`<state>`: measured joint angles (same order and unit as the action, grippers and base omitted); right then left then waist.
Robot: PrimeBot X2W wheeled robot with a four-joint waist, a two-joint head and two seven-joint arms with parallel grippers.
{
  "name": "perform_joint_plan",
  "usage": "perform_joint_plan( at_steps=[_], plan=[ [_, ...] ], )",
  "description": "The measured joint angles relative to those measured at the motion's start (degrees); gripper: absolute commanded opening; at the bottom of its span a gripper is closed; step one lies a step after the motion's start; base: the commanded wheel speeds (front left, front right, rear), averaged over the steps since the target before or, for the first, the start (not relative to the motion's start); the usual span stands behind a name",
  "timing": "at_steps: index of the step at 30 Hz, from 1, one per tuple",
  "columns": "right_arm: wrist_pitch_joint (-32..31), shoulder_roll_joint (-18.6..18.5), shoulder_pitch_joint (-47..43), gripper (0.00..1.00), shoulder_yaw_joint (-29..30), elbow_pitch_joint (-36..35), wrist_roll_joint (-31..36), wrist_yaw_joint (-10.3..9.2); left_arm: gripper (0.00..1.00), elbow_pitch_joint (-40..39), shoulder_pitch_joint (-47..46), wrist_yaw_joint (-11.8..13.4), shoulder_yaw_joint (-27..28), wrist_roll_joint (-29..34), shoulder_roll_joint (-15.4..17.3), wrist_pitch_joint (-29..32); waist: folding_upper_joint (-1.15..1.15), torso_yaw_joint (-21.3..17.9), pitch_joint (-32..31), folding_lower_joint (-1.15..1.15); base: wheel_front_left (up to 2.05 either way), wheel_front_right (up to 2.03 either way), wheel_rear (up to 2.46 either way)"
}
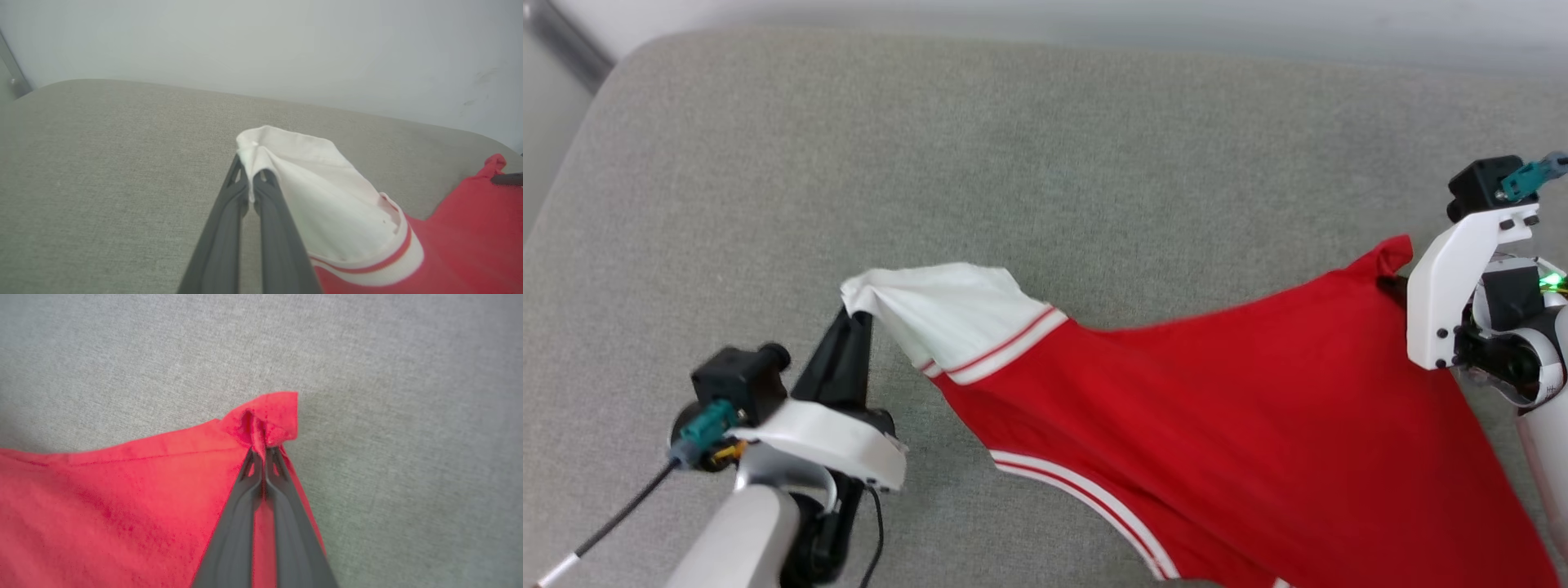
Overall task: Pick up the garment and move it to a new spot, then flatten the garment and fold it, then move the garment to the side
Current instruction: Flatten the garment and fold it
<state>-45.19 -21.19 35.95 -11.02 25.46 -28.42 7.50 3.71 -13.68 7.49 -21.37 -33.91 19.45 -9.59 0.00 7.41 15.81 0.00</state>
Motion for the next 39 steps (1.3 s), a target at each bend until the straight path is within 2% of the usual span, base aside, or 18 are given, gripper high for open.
perform_joint_plan(
  at_steps=[11, 19, 25, 32, 39],
  plan=[
    [12.55, 2.16, 2.24, 0.0, 2.12, 0.24, 2.24, 0.01, 0.0, 6.11, -12.24, -1.43, 3.43, -1.75, 3.09, 4.66, 0.0, -3.48, -7.85, 0.0, 0.0, 0.0, 0.0],
    [21.13, 3.1, 8.89, 0.0, 4.02, 1.38, 2.54, 0.01, 0.0, 16.38, -27.37, -3.27, 4.92, -3.33, 1.83, 6.1, 0.0, -6.56, -9.82, -0.01, 0.0, 0.0, 0.0],
    [25.93, 2.83, 17.94, 0.0, 6.28, 2.02, 3.14, 0.02, 0.0, 22.61, -41.45, -4.38, 5.71, -2.57, 1.71, 5.27, 0.0, -7.11, -6.79, 0.0, 0.0, 0.0, 0.0],
    [30.56, 2.67, 30.69, 0.0, 7.71, 2.4, 3.81, 0.03, 0.0, 28.62, -57.69, -5.44, 6.67, -0.73, 2.55, 2.83, 0.0, -7.65, -0.36, 0.0, 0.0, 0.0, 0.0],
    [33.77, 2.8, 43.47, 0.0, 6.28, 3.94, 4.54, 0.04, 0.0, 31.61, -70.86, -6.36, 7.8, -0.09, 4.43, 1.71, 0.0, -8.52, 7.1, 0.0, 0.0, 0.0, 0.0]
  ],
)
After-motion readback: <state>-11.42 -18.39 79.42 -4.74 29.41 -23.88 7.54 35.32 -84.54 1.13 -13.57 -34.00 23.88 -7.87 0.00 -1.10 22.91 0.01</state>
